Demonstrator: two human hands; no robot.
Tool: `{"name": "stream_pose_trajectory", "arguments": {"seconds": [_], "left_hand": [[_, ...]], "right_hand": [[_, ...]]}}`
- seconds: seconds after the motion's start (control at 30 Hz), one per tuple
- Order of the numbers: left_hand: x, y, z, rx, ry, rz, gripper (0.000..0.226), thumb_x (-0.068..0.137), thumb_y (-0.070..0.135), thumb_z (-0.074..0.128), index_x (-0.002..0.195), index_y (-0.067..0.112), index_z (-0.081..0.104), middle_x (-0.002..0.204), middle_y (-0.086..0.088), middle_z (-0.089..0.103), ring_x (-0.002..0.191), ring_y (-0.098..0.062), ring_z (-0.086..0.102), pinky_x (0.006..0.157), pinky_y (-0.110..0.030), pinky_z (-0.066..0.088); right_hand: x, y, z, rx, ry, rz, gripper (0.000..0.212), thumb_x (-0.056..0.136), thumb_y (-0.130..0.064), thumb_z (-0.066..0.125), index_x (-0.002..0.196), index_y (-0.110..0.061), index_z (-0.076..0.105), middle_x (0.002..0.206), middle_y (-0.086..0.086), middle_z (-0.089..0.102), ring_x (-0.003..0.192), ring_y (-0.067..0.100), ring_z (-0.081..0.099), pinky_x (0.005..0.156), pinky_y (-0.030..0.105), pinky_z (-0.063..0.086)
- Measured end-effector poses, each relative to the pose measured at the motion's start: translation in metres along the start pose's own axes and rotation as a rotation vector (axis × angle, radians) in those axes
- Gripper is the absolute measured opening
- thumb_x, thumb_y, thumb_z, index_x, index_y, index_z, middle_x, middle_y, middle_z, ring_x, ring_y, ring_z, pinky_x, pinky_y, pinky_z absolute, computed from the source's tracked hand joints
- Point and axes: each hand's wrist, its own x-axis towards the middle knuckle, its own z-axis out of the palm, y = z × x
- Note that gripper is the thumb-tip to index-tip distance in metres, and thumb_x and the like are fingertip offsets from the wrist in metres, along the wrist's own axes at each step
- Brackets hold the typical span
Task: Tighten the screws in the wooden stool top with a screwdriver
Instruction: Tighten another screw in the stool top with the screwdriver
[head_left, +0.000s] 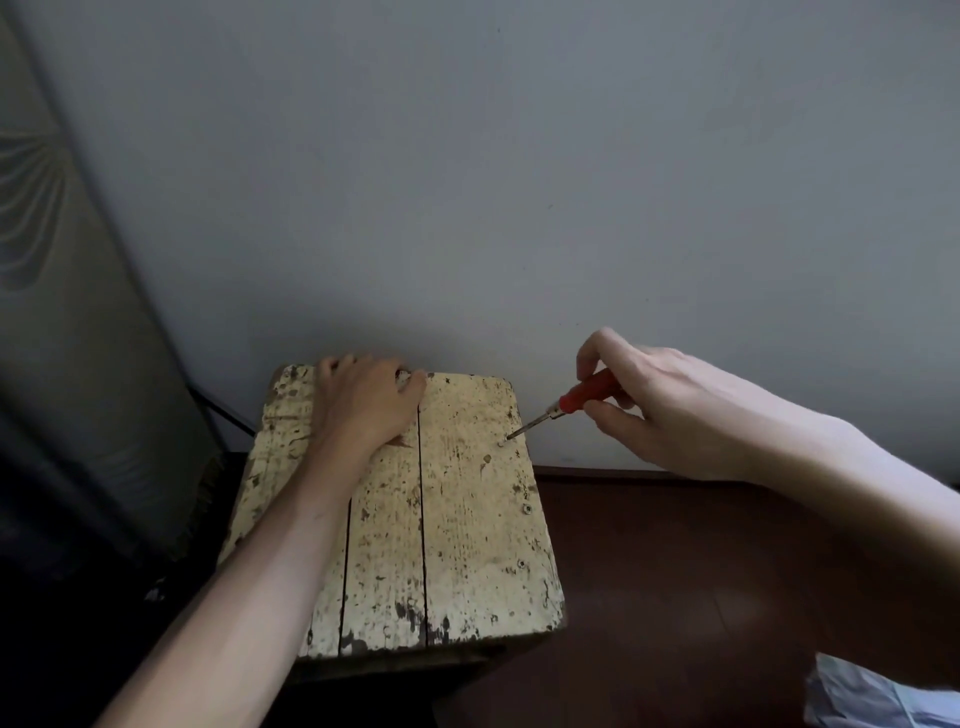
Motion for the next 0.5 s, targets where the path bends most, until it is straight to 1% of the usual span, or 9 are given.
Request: {"name": "stream_pose_trajectory", "arguments": {"seconds": [0.1,0.13,0.23,0.33,0.4,0.43,0.5], "left_hand": [[0.0,0.0,0.0,0.001,0.004,0.005,0.045,0.101,0.055,0.038,0.111,0.029,0.073,0.113,-0.003,0.07,0.114,-0.026,0.056,0.104,-0.042,0.028],[0.0,0.0,0.0,-0.003,0.006,0.005,0.045,0.101,0.055,0.038,0.11,0.028,0.074,0.112,-0.003,0.071,0.113,-0.026,0.056,0.104,-0.042,0.028],[0.001,-0.001,0.001,-0.016,0.004,0.003,0.045,0.101,0.054,0.038,0.108,0.028,0.074,0.111,-0.002,0.071,0.113,-0.025,0.056,0.103,-0.042,0.028],[0.001,-0.001,0.002,-0.019,0.006,0.003,0.044,0.101,0.054,0.038,0.109,0.029,0.074,0.113,-0.002,0.071,0.114,-0.025,0.055,0.102,-0.042,0.028],[0.001,-0.002,0.002,-0.024,0.014,0.007,0.043,0.101,0.054,0.038,0.108,0.029,0.073,0.113,-0.002,0.071,0.114,-0.025,0.055,0.101,-0.041,0.027],[0.0,-0.002,0.002,-0.026,0.017,0.009,0.043,0.101,0.054,0.038,0.108,0.029,0.073,0.114,-0.002,0.07,0.114,-0.025,0.054,0.101,-0.041,0.027],[0.0,-0.001,0.002,-0.027,0.015,0.011,0.044,0.102,0.054,0.038,0.109,0.027,0.072,0.115,-0.003,0.07,0.115,-0.026,0.054,0.102,-0.041,0.027]], "right_hand": [[0.004,-0.003,-0.003,-0.076,0.056,-0.033,0.02,0.101,-0.038,0.057,0.115,-0.026,0.049,0.084,-0.025,0.051,0.078,0.012,0.052,0.067,0.029,0.041],[0.005,-0.004,-0.003,-0.094,0.073,-0.034,0.022,0.101,-0.04,0.058,0.116,-0.026,0.051,0.084,-0.024,0.052,0.079,0.014,0.053,0.068,0.031,0.044],[0.005,-0.008,-0.003,-0.102,0.11,-0.042,0.027,0.099,-0.043,0.06,0.118,-0.024,0.056,0.094,-0.013,0.066,0.083,0.02,0.059,0.072,0.037,0.05],[0.005,-0.008,0.0,-0.069,0.143,-0.038,0.03,0.097,-0.047,0.061,0.114,-0.022,0.059,0.093,-0.007,0.074,0.082,0.024,0.065,0.071,0.038,0.053],[0.006,-0.007,0.003,-0.058,0.163,-0.011,0.033,0.096,-0.053,0.061,0.107,-0.021,0.061,0.082,-0.012,0.07,0.074,0.024,0.064,0.065,0.036,0.05],[0.007,-0.006,0.005,-0.06,0.18,0.01,0.036,0.095,-0.055,0.061,0.103,-0.02,0.062,0.072,-0.016,0.064,0.067,0.022,0.06,0.06,0.033,0.046],[0.009,-0.004,0.01,-0.062,0.217,0.057,0.039,0.094,-0.057,0.061,0.094,-0.019,0.064,0.055,-0.025,0.048,0.054,0.011,0.048,0.053,0.028,0.037]]}}
